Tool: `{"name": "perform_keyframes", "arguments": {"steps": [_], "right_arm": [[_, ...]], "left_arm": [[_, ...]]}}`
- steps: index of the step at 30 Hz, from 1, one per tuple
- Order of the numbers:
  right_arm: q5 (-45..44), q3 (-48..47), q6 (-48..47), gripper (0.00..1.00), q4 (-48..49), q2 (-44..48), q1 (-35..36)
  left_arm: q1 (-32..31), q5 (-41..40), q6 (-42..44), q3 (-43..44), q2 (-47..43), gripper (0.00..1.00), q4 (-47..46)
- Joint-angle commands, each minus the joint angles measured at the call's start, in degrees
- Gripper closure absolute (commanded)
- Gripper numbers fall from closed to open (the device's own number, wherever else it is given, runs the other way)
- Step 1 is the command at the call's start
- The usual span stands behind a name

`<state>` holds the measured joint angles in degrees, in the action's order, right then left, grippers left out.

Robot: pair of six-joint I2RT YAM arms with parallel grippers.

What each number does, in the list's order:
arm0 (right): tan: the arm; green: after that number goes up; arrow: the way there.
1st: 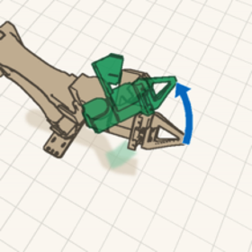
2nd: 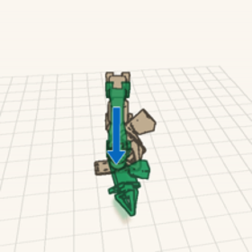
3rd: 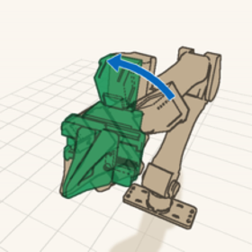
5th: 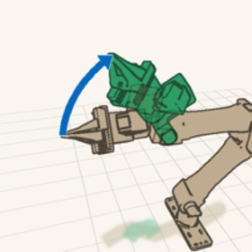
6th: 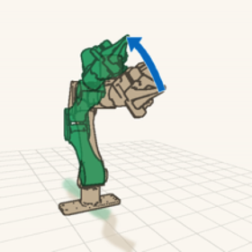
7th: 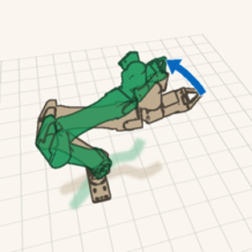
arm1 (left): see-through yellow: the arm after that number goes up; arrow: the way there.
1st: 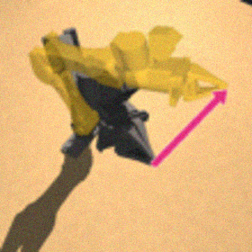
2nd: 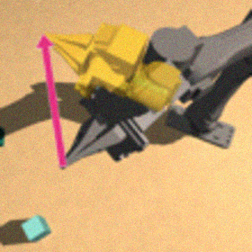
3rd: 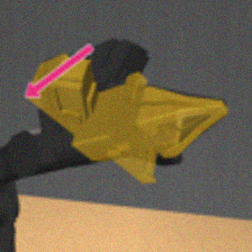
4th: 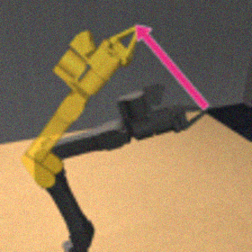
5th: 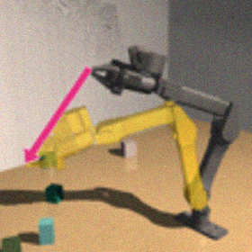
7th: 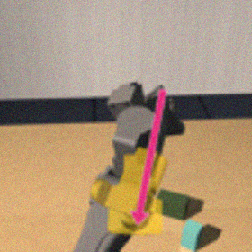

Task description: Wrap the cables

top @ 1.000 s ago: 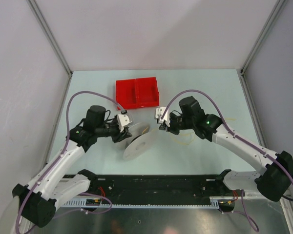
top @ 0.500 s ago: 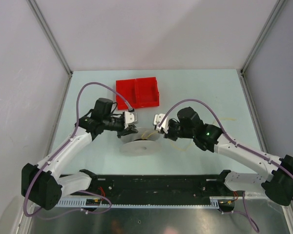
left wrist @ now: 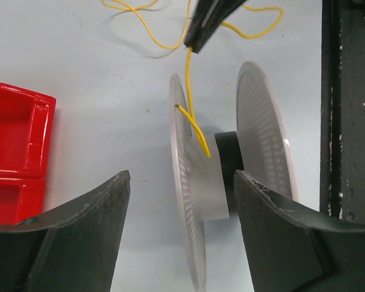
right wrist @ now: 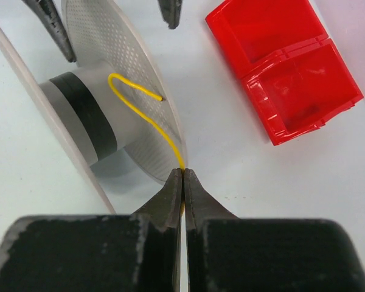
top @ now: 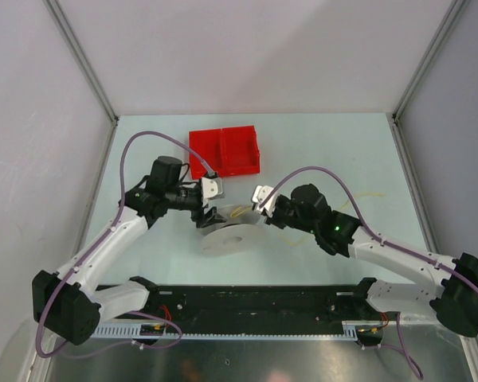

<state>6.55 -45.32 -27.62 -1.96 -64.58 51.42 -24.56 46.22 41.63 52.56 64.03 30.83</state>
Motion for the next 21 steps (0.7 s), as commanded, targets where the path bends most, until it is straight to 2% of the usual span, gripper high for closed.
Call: {"name": "perform_keyframes", "arguments": {"steps": [1,15,21], "right_arm": [[-2.07,1.53,0.86,1.0,5.4,2.49,1.03],[-3.59,2.62,-3.28,1.0,5.74,2.1,4.34],[-4.0,2.88,-3.47,1.0,6.78,1.58,4.69]], "left_arm": [[0.13,0.03,-3.57,3.48,0.75,0.26,-0.91],[-3.29,-1.29,-8.89,1.69,3.81,0.28,-0.89],[-4.74,-4.58,-7.18,0.78,4.59,0.34,-0.88]]}}
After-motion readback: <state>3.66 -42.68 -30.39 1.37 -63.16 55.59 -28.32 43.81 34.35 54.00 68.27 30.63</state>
